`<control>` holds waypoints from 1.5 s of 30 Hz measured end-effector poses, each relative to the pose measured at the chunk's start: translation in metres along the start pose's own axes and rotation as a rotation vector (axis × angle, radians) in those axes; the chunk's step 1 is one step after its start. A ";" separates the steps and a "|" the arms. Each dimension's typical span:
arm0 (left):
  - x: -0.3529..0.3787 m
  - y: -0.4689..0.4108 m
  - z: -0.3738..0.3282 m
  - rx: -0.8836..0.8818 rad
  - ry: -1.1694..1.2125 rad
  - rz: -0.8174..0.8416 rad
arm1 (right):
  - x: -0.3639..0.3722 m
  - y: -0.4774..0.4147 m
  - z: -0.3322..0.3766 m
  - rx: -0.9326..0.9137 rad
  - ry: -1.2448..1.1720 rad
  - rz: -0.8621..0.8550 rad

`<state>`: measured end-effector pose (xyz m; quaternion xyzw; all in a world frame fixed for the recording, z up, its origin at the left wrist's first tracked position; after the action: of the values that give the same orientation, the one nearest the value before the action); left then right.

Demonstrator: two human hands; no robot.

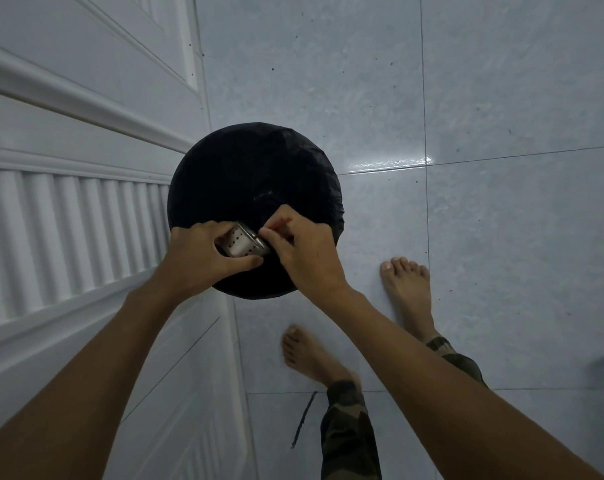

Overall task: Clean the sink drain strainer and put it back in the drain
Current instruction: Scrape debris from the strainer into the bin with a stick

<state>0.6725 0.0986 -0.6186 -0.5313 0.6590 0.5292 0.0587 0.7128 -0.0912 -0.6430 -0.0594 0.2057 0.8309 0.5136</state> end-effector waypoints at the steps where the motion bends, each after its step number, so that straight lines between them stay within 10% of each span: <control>1: 0.001 0.001 0.001 -0.011 -0.001 -0.019 | -0.002 -0.001 -0.002 0.032 0.029 -0.053; 40: 0.018 0.017 0.009 -0.084 -0.043 -0.154 | 0.005 0.021 0.008 -0.041 0.268 0.103; 45: 0.014 0.015 0.014 -0.107 -0.053 -0.152 | -0.003 0.009 0.003 -0.020 0.128 -0.110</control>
<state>0.6482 0.0983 -0.6237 -0.5681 0.5857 0.5714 0.0876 0.7070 -0.0962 -0.6371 -0.1290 0.2261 0.7979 0.5437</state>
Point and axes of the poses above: each hand's wrist, its own y-axis away from the middle knuckle, its own x-axis out of the palm, z = x × y, the point moved 2 cm from there along -y, towards the middle knuckle, and after that the axes turned 2 degrees about -x, right-handed, at the moved point
